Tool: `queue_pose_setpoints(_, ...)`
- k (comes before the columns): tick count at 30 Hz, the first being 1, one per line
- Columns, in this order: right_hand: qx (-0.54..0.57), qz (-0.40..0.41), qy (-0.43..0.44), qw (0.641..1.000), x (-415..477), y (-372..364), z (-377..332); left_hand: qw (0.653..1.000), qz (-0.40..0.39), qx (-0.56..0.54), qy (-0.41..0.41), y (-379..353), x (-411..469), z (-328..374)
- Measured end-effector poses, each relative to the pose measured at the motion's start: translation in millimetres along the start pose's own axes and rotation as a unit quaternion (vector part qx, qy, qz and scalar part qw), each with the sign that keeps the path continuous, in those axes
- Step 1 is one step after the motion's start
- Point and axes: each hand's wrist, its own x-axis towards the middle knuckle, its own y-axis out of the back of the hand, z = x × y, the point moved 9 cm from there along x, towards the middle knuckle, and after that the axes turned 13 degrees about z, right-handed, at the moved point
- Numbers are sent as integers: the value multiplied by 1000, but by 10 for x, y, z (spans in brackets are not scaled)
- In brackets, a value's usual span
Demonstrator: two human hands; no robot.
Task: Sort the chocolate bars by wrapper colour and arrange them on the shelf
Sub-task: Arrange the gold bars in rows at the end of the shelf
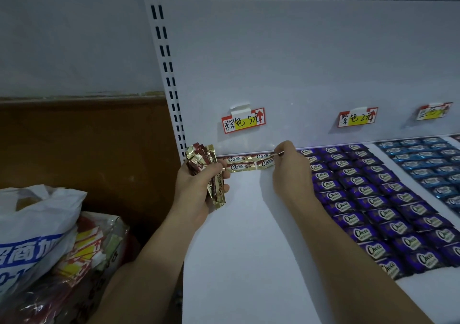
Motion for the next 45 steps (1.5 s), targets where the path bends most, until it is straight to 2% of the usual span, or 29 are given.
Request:
queue_pose_setpoints(8, -47, -7, 30, 998, -126, 104, -97, 1000, 1, 15, -4, 1, -20, 4)
queue_pose_setpoints(11, -62, -1, 68, 996, -175, 97, -154, 1000, -3, 9, 1, -4, -26, 3)
queue_pose_setpoints(16, -127, -38, 103, 986, -296, -22, -240, 1000, -8, -24, 13, 22, -2, -2)
queue_pose_setpoints(26, -130, -44, 118, 984, -316, -49, -245, 995, -37, -86, 16, 2, 61, -24)
queue_pose_setpoints(28, -91, -9, 132, 987, -306, 16, -298, 990, -48, -126, 42, -5, 70, -51)
queue_pose_setpoints(30, 20, 32, 146, 989, -324, 141, -456, 977, -58, -187, 87, -22, 81, -83)
queue_pose_setpoints(31, 99, 21, 133, 986, -357, 167, -537, 972, -61, -205, 101, -27, 90, -93)
queue_pose_setpoints(34, 291, -149, 19, 945, -602, -21, -812, 974, -73, -189, 104, -48, 84, -83)
queue_pose_setpoints(36, 302, -187, 8, 935, -720, -114, -919, 975, -72, -175, 116, -39, 92, -120)
queue_pose_setpoints(41, 343, -195, -29, 918, -623, -155, -813, 980, -36, -167, 105, 60, 138, -134)
queue_pose_setpoints(43, 329, -161, -22, 930, -520, -98, -720, 974, -6, -209, 86, 118, 166, -102)
queue_pose_setpoints(45, 284, -94, 7, 954, -411, 14, -615, 963, 5, -258, 79, 171, 139, -57)
